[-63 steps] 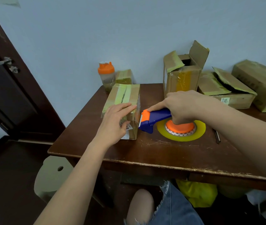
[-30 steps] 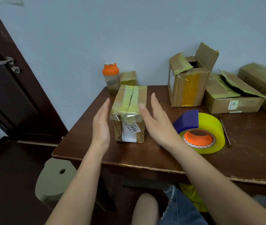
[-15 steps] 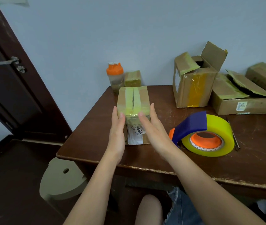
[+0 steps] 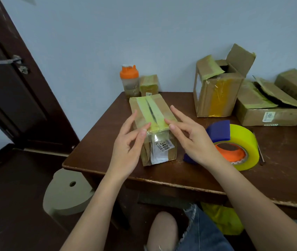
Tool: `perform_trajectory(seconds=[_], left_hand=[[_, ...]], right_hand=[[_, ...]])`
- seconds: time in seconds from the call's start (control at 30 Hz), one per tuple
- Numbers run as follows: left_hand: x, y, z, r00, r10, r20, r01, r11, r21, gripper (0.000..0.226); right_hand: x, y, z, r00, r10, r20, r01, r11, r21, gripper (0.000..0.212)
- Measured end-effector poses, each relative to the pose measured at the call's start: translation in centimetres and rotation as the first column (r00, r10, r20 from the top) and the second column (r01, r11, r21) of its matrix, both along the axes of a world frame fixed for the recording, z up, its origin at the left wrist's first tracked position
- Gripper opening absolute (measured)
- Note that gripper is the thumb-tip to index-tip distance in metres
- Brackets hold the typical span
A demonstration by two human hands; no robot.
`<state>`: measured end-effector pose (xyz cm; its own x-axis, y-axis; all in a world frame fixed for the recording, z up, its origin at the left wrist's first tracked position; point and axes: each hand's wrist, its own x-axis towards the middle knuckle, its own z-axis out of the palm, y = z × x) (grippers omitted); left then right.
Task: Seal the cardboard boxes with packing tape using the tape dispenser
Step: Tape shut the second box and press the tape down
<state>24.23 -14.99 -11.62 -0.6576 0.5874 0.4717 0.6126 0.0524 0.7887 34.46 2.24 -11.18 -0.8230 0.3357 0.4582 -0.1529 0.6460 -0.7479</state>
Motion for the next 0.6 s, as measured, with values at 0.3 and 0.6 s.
perform_trajectory(seconds=[0.3,0.6], left_hand=[[-0.5,0.6,-1.0,1.0,0.003,-0.026,0.0,0.995,0.097,0.033],[-0.9,1.5,-2.1,0.979,0.141,-0.149,-0.116,0.979,0.168,0.033]], right_hand=[[-0.9,0.5,-0.4,0.996,-0.035,-0.081,0.046,0.989,0.138,0.048],[-1.8,-0.3,-1.6,0.966,-0.149,-0.213,0.19,0.964,0.188,0.029]])
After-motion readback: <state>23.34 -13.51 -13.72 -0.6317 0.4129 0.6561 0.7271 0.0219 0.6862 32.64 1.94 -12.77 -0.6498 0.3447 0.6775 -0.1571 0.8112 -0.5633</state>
